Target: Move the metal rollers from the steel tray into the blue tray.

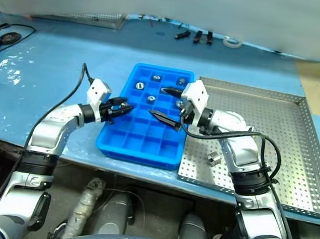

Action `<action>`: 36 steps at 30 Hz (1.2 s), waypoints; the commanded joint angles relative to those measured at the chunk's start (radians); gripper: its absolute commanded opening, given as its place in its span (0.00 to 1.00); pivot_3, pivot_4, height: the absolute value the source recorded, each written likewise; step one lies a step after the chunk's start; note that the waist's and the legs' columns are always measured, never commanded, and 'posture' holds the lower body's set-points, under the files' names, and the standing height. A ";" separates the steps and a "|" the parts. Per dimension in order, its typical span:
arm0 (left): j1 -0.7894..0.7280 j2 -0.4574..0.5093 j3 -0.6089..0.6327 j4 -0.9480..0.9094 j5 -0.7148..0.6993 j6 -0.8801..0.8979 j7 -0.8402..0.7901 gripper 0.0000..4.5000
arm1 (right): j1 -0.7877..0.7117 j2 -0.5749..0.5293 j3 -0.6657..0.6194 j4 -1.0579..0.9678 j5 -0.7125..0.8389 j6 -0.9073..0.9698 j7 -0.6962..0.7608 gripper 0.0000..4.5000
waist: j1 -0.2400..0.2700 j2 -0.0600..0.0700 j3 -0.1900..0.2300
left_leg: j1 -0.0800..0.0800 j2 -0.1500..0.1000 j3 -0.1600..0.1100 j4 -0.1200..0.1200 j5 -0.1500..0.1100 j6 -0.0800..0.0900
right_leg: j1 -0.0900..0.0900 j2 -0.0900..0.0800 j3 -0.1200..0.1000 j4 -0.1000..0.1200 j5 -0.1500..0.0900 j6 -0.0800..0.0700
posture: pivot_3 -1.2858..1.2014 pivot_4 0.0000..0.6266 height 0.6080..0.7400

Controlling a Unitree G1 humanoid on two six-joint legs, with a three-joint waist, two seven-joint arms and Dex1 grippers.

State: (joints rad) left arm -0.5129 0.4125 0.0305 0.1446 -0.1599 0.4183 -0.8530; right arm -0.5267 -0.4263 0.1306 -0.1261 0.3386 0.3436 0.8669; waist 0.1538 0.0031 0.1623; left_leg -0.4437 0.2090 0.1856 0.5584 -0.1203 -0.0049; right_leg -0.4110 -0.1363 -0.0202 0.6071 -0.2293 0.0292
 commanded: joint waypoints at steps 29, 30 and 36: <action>-0.521 -0.224 -0.309 0.587 -0.014 -0.312 -0.567 0.99 | 0.580 -0.124 -0.378 -0.565 0.068 0.178 -0.295 1.00 | -0.089 0.001 0.000 | 0.005 0.005 -0.005 -0.010 0.007 -0.009 | 0.002 0.011 0.006 -0.002 0.001 -0.003 | 0.34 0.24 1.00; -0.540 -0.243 -0.321 0.641 0.003 -0.349 -0.584 0.99 | 0.630 -0.118 -0.398 -0.601 0.069 0.184 -0.311 1.00 | -0.104 0.001 0.000 | 0.005 0.005 -0.004 -0.011 0.007 -0.008 | 0.002 0.011 0.007 -0.002 0.001 -0.003 | 0.32 0.24 1.00; -0.629 -0.355 -0.357 0.879 0.091 -0.543 -0.657 0.99 | 0.910 -0.031 -0.503 -0.791 0.067 0.192 -0.417 1.00 | -0.177 0.000 0.000 | 0.006 0.004 -0.001 -0.011 0.005 -0.005 | 0.001 0.011 0.011 -0.006 -0.001 -0.001 | 0.25 0.24 1.00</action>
State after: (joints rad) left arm -1.1033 0.0709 -0.3203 0.9945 -0.0881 -0.0671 -1.4924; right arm 0.3619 -0.4706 -0.3358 -0.8415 0.3959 0.5448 0.4771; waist -0.0231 0.0032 0.1621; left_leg -0.4377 0.2135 0.1864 0.5473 -0.1162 -0.0094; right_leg -0.4102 -0.1250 -0.0088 0.5999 -0.2300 0.0287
